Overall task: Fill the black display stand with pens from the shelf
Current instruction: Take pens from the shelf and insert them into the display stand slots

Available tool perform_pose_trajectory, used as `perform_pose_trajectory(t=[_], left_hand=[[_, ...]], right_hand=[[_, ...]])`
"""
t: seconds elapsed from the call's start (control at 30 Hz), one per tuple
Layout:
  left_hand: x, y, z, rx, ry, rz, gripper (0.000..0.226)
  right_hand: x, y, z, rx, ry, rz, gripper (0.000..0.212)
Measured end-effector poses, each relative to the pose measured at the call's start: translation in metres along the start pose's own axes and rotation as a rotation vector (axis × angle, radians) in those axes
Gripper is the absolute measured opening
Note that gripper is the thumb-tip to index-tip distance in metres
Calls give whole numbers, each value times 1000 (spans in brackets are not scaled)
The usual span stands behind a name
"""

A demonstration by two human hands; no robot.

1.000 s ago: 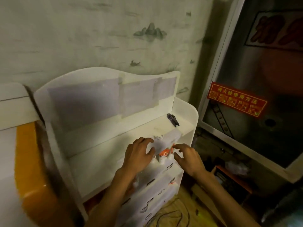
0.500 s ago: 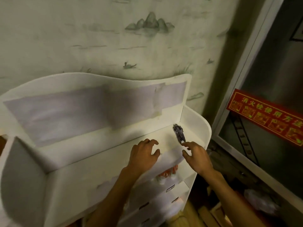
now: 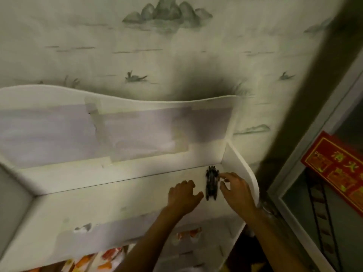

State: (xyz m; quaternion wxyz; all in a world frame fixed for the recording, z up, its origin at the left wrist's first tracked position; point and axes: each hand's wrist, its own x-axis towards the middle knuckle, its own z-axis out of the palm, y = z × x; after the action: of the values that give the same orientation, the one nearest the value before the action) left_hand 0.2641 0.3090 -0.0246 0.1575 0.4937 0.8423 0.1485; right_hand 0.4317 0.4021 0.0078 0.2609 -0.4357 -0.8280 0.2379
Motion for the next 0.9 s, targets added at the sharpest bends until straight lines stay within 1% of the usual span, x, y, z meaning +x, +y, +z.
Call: perform_pose_trajectory(t=[0.13, 0.23, 0.33, 0.5, 0.67, 0.77, 0.83, 0.9], left_hand=[[38, 34, 30, 38, -43, -127, 76], [55, 51, 48, -14, -33, -228, 81], [63, 60, 60, -32, 19, -278, 74], [72, 63, 62, 41, 59, -283, 61], [75, 28, 45, 124, 76, -371, 33], [66, 7, 34, 56, 82, -441, 23], [60, -4, 28, 2, 92, -487, 23], [54, -13, 24, -53, 116, -530, 30]], right_hand=[[16, 15, 2, -2, -80, -54, 28], [24, 21, 5, -6, -118, -68, 30], [27, 26, 9, 23, -140, -77, 32], [34, 35, 10, 26, -154, -87, 29], [39, 41, 16, 39, -186, -90, 32], [41, 41, 22, 46, -213, -99, 33], [42, 40, 26, 44, -234, -111, 33], [43, 40, 30, 38, -252, -119, 33]])
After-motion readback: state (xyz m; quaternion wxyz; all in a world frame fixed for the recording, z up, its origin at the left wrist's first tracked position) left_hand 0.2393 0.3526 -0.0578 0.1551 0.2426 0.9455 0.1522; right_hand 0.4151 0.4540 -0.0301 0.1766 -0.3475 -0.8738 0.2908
